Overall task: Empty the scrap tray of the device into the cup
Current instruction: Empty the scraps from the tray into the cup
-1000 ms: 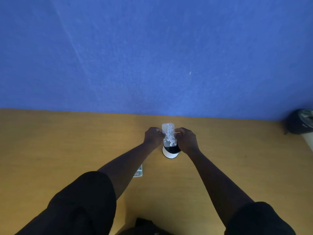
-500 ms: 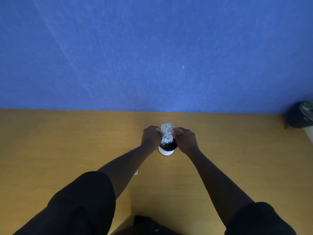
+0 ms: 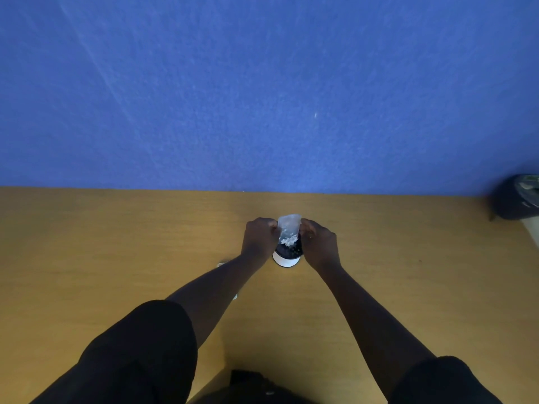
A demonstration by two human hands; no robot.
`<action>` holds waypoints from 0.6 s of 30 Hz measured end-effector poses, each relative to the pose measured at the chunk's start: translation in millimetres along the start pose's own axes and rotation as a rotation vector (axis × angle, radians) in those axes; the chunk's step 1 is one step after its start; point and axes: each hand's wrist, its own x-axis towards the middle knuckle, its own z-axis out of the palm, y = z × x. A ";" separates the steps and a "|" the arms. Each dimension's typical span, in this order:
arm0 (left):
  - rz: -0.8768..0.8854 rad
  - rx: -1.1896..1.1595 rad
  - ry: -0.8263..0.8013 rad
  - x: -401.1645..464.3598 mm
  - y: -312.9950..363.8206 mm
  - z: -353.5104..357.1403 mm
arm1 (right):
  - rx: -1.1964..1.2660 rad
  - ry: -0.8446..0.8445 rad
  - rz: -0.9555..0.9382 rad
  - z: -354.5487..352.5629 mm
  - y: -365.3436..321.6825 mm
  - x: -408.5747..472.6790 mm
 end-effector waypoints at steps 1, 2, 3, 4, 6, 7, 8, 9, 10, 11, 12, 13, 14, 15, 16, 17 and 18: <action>0.013 0.005 0.000 -0.8 -0.6 0.3 | -0.007 0.000 -0.018 0.4 0.2 -1.7; 0.022 0.007 0.002 -1.7 -1.4 0.5 | -0.011 -0.010 -0.036 1.0 0.6 -4.1; 0.033 0.007 0.007 -2.0 -1.8 0.8 | -0.004 -0.010 -0.049 1.5 0.8 -6.4; 0.047 0.007 0.013 -2.7 -1.8 0.8 | 0.008 0.004 -0.059 1.5 0.8 -8.4; 0.072 0.015 0.022 -4.2 -0.2 0.1 | 0.024 0.027 -0.081 1.2 2.0 -11.0; 0.080 0.020 0.021 -4.9 0.2 -0.2 | 0.028 0.018 -0.097 1.3 2.8 -12.3; 0.084 0.019 0.021 -5.4 0.4 -0.3 | 0.036 0.005 -0.109 1.3 3.8 -13.3; 0.083 0.010 0.022 -5.8 0.1 -0.6 | 0.050 -0.001 -0.107 1.6 4.0 -14.0; 0.080 0.001 0.023 -6.6 0.1 -0.6 | 0.064 0.002 -0.097 1.5 4.3 -15.1; 0.078 -0.002 0.023 -7.5 0.6 -0.6 | 0.071 0.004 -0.089 1.4 4.3 -16.2; 0.074 -0.001 0.023 -8.4 1.2 -0.5 | 0.072 0.002 -0.087 1.5 4.4 -17.8; 0.069 -0.004 0.022 -8.9 1.4 -0.4 | 0.074 0.004 -0.090 1.9 5.0 -18.8; 0.066 -0.013 0.024 -9.2 1.4 -0.5 | 0.081 0.015 -0.096 2.4 6.2 -19.8; 0.065 -0.017 0.027 -9.8 1.7 -0.6 | 0.085 0.026 -0.102 2.4 7.2 -20.6; 0.068 -0.010 0.029 -10.5 2.4 -0.7 | 0.079 0.021 -0.110 2.3 7.7 -20.8; 0.072 0.000 0.030 -11.1 2.9 -0.9 | 0.070 0.003 -0.119 2.2 7.8 -21.1; 0.075 0.003 0.031 -11.4 2.8 -0.9 | 0.071 -0.010 -0.125 2.4 8.4 -21.2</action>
